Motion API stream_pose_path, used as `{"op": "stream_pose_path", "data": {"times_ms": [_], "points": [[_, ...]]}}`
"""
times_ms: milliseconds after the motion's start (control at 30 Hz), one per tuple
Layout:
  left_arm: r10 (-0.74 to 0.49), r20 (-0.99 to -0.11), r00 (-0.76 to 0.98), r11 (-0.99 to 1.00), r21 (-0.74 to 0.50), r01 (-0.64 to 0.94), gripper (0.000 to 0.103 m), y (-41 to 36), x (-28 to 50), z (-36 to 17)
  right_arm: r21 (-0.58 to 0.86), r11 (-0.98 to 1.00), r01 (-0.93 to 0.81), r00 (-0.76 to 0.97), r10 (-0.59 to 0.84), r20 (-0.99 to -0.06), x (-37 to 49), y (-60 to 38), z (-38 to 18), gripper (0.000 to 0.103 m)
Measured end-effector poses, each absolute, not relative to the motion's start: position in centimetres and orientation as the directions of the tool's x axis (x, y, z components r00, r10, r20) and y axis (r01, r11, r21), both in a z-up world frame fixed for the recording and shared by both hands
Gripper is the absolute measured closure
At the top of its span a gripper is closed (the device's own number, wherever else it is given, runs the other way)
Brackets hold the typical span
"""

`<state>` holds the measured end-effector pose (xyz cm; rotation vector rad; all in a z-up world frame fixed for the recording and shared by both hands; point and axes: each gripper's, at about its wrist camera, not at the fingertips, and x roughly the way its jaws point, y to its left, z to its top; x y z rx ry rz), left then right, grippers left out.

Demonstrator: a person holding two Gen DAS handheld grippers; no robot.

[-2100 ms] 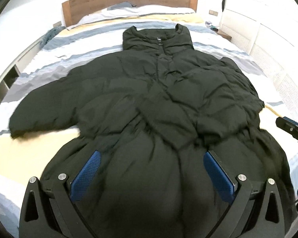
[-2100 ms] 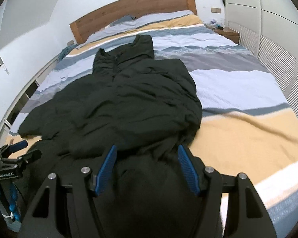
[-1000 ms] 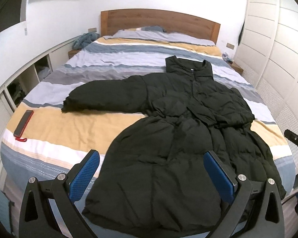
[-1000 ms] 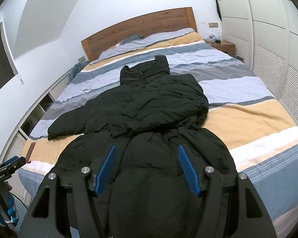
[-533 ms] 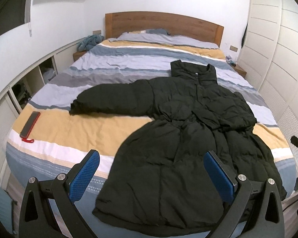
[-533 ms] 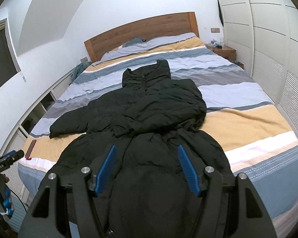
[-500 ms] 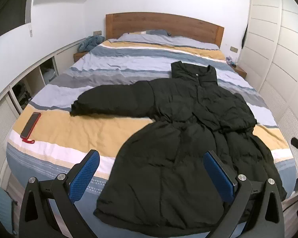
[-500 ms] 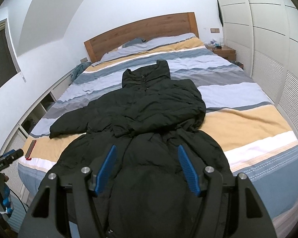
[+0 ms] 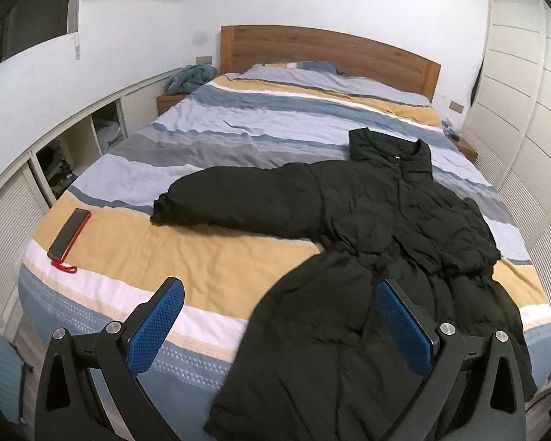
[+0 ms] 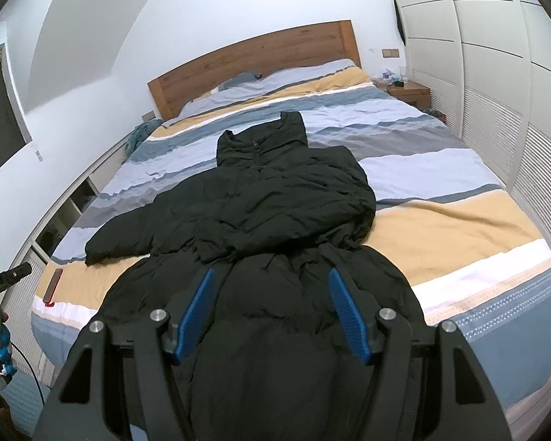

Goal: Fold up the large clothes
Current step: 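Move the left gripper toward the other sleeve cuff, then grasp the sleeve cuff with the left gripper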

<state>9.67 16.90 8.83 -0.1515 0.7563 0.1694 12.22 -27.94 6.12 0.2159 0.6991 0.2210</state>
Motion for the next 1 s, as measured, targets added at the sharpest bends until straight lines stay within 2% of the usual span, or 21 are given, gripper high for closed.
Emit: {"op": "stream_pose_path", "data": {"times_ms": [400,767,900,1000], "points": [[0.044,-0.764,0.644,0.952,-0.163,-0.259,0.001,22.1,16.6,5.0,0.245,0.965,-0.090,0.739,0.230,-0.633,16.5,-27.6,4.7,0.040],[-0.016,-0.811,0.585,0.847,-0.322,-0.423,0.001,32.8,22.1,-1.1,0.210,0.975,-0.068,0.728,0.192,-0.658,20.7,-26.4,3.3,0.040],[-0.079,-0.795,0.601,0.774,-0.429,-0.466,0.011,35.9,23.9,-3.6,0.196,0.978,-0.067,0.710,0.185,-0.680,22.2,-25.7,2.1,0.040],[-0.123,-0.773,0.622,0.715,-0.504,-0.485,0.012,37.6,25.6,-5.3,0.184,0.980,-0.071,0.694,0.181,-0.697,23.2,-25.0,1.2,0.040]]}}
